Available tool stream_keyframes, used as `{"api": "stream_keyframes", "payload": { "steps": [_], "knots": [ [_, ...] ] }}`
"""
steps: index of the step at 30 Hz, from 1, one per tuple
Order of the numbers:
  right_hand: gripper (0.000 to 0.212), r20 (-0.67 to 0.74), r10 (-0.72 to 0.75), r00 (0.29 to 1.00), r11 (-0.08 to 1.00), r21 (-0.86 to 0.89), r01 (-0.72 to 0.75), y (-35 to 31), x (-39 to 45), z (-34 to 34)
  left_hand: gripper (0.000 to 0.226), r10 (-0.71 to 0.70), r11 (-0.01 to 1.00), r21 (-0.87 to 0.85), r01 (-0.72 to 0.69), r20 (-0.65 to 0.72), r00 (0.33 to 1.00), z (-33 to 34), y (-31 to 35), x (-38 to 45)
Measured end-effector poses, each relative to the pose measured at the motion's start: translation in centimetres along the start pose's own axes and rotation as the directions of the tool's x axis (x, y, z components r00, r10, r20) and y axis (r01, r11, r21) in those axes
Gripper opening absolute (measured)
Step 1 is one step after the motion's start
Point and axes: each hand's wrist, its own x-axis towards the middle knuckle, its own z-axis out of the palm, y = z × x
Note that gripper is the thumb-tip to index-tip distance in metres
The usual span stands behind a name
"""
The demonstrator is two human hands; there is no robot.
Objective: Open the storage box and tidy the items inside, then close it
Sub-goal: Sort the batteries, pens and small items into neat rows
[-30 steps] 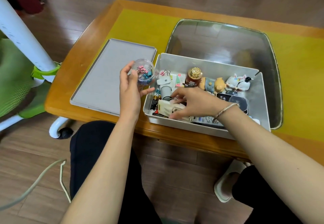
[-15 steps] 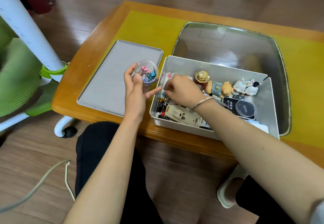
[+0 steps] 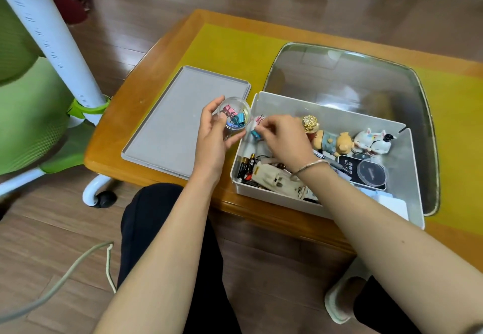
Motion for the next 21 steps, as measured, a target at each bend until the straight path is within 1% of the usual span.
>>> {"api": "stream_keyframes", "payload": {
  "steps": [1,3,5,7,8,11,13,16,21],
  "knots": [
    [0.014,-0.044,0.064,0.997,0.99,0.131,-0.058,0.2,-0.3,-0.6,0.031,-0.009,1.0,0.001,0.009,0.0,1.0,0.2,0.1,0.1],
    [0.015,-0.075,0.194,0.978,0.906,0.396,-0.15,0.4,-0.9,-1.8,0.034,-0.006,0.999,0.039,0.006,0.021,1.0,0.8,0.4,0.3],
    [0.015,-0.111,0.252,0.961,0.804,0.577,-0.144,0.5,-1.3,-2.8,0.043,0.04,0.987,0.155,-0.05,0.063,0.997,1.2,0.8,0.4],
    [0.017,-0.171,0.259,0.951,0.746,0.66,-0.085,0.2,-1.5,-3.7,0.057,0.079,0.964,0.24,-0.112,0.145,0.986,1.6,0.8,0.5],
    [0.018,-0.197,0.248,0.948,0.747,0.662,-0.058,0.1,-1.5,-4.0,0.062,0.076,0.959,0.255,-0.123,0.185,0.98,1.9,0.8,0.5],
    [0.013,-0.271,0.174,0.947,0.83,0.558,0.007,-0.3,-1.6,-4.5,0.067,0.072,0.935,0.316,-0.158,0.267,0.961,2.6,0.4,0.3],
    [0.009,-0.304,0.144,0.942,0.871,0.491,0.026,-0.4,-1.6,-4.6,0.066,0.085,0.919,0.346,-0.187,0.289,0.954,2.8,0.3,0.1],
    [0.007,-0.354,0.088,0.931,0.921,0.386,0.06,-0.6,-1.4,-4.6,0.064,0.075,0.916,0.354,-0.188,0.308,0.948,2.7,0.3,0.0],
    [0.002,-0.386,-0.011,0.922,0.974,0.205,0.097,-0.8,-1.3,-4.3,0.064,0.079,0.892,0.393,-0.222,0.347,0.935,2.7,0.2,-0.1]
  ]
}}
